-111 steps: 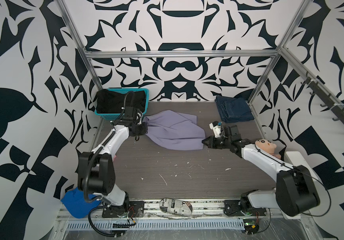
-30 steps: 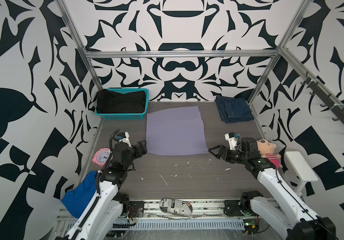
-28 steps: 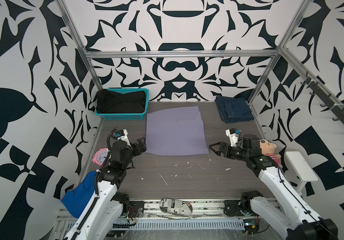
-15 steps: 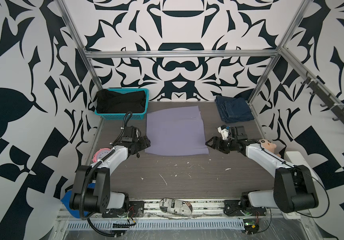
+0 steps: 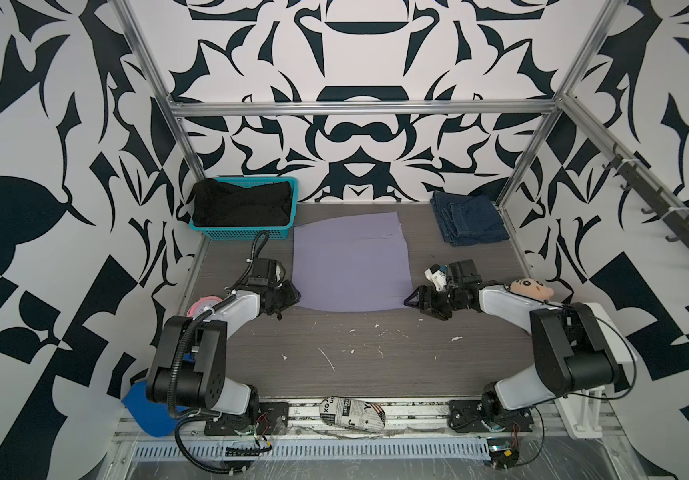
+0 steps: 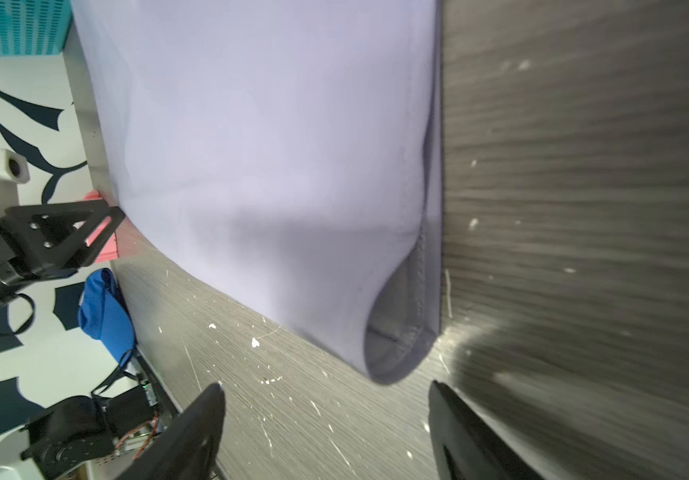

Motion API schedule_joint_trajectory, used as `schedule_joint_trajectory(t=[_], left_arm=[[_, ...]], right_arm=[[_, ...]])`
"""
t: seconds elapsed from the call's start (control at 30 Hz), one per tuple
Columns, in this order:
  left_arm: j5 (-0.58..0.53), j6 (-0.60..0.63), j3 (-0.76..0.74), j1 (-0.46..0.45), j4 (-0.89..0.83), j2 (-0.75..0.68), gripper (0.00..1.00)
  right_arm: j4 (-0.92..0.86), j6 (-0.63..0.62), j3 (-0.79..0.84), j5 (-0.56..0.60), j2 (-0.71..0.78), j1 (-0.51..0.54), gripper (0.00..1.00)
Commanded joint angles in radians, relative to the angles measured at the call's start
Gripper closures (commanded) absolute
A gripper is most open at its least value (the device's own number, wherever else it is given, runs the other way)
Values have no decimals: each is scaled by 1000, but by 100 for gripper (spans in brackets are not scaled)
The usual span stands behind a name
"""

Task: Fold and stack the skirts
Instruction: 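Lay the lavender skirt flat on the table and open both grippers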

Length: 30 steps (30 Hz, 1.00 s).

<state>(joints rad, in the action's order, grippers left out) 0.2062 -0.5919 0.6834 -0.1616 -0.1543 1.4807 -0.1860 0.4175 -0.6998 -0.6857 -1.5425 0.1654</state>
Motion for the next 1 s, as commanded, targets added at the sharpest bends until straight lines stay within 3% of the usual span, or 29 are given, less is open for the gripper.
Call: schedule_joint_trajectory(t=[0.0, 0.13, 0.2, 0.53, 0.57, 0.6, 0.63, 0.67, 0.73, 0.8, 0.9, 0.93, 0.97], left_arm=[[5, -9, -10, 4, 7, 26, 75], [5, -24, -5, 16, -4, 5, 95], [17, -31, 6, 36, -32, -25, 100], [1, -24, 57, 75, -174, -167, 100], [6, -28, 46, 76, -172, -158, 100], [7, -30, 40, 76, -179, -147, 91], [6, -32, 34, 76, -186, -132, 61], [12, -31, 24, 77, -186, -120, 53], [35, -32, 3, 77, -163, -108, 43], [59, -50, -24, 77, -109, -101, 40], [74, -60, -35, 77, -47, -59, 46], [85, -59, -32, 77, -32, -39, 47], [93, -56, -28, 77, -18, -18, 48]], right_arm=[[53, -7, -20, -38, -28, 5, 37], [83, 19, -31, -49, -25, 5, 66], [67, 24, -47, -45, 1, 5, 100], [-15, 55, -84, 24, 151, 4, 100], [-19, 62, -72, 23, 140, 3, 99], [-20, 68, -59, 21, 132, 3, 92], [-11, 73, -41, 17, 121, 4, 84], [-5, 79, -18, 19, 118, 3, 71], [7, 90, 15, 29, 119, 4, 58], [69, 124, 57, 29, 115, 3, 53], [177, 193, 88, -18, 52, 3, 39], [212, 214, 92, -35, 28, 5, 33], [257, 240, 101, -49, 7, 5, 20]])
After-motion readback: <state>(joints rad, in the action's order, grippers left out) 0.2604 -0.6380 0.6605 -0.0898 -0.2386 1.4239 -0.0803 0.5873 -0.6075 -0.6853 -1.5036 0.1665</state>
